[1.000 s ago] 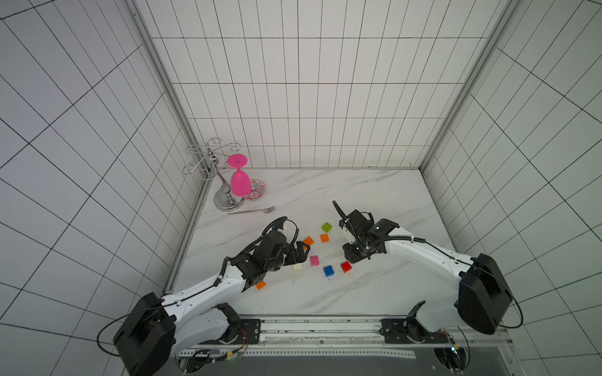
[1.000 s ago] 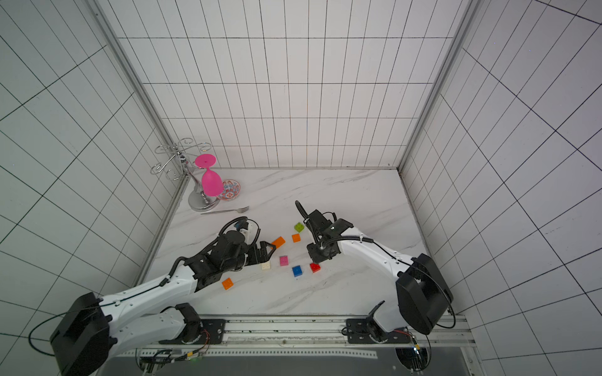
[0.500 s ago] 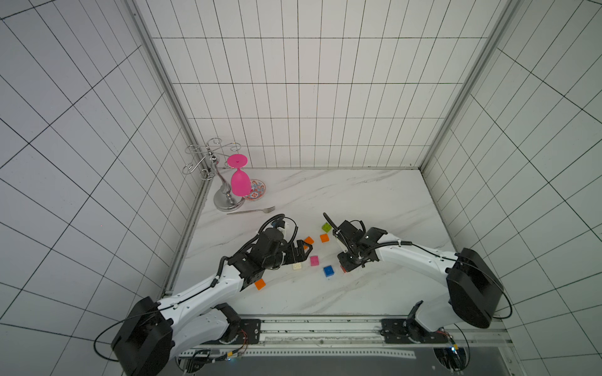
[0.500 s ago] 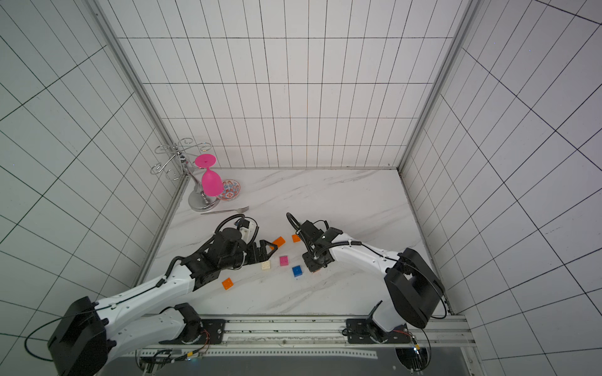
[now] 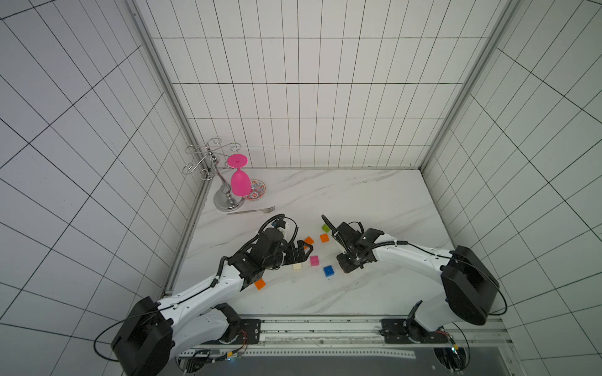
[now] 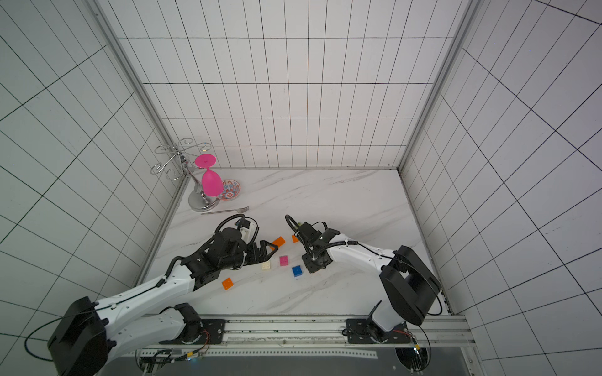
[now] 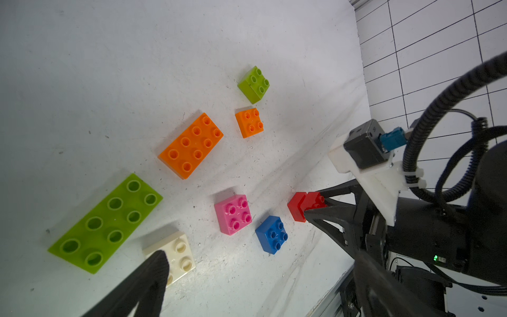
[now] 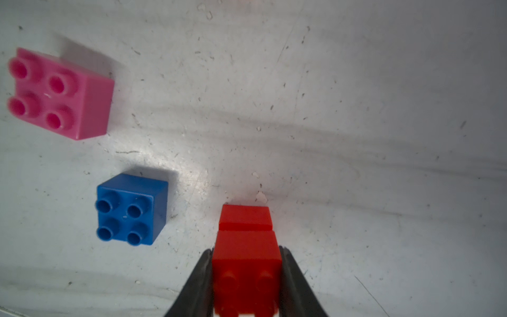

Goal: Assemble the letter r with lego
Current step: Assemble the lego brick with the lego brick.

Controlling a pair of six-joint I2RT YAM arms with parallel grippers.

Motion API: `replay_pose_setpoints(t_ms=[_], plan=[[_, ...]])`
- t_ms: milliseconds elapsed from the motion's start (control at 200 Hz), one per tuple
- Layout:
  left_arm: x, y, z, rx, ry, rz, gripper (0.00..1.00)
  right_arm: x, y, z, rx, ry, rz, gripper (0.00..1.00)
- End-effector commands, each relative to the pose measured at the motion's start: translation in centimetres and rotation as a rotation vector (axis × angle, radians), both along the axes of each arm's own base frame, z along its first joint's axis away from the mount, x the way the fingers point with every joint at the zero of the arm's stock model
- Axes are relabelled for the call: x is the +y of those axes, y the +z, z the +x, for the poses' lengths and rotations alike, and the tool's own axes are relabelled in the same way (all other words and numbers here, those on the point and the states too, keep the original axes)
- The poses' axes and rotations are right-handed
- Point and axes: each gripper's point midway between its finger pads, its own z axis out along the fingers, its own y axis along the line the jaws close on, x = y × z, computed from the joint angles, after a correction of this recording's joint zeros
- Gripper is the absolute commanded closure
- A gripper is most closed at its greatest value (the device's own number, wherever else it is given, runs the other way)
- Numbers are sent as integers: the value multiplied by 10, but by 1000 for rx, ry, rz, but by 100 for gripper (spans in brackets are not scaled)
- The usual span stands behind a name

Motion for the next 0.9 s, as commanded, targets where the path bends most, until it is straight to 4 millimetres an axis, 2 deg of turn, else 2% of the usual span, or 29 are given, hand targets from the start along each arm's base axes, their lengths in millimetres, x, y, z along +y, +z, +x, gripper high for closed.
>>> replay_pose_setpoints(t_ms=[0, 325, 600, 895], plan=[[-2, 8, 4, -26, 7, -30, 3, -8, -14, -11, 35, -11, -41, 100], [-2, 9, 3, -27, 4, -35, 3, -13, -22, -15, 51, -54, -57, 100], [6, 13, -1, -43, 28, -36, 3, -18, -35, -25, 65, -88, -93, 100], [14, 12, -3, -54, 47, -23, 3, -17, -45, -35, 156, -67, -123, 100]])
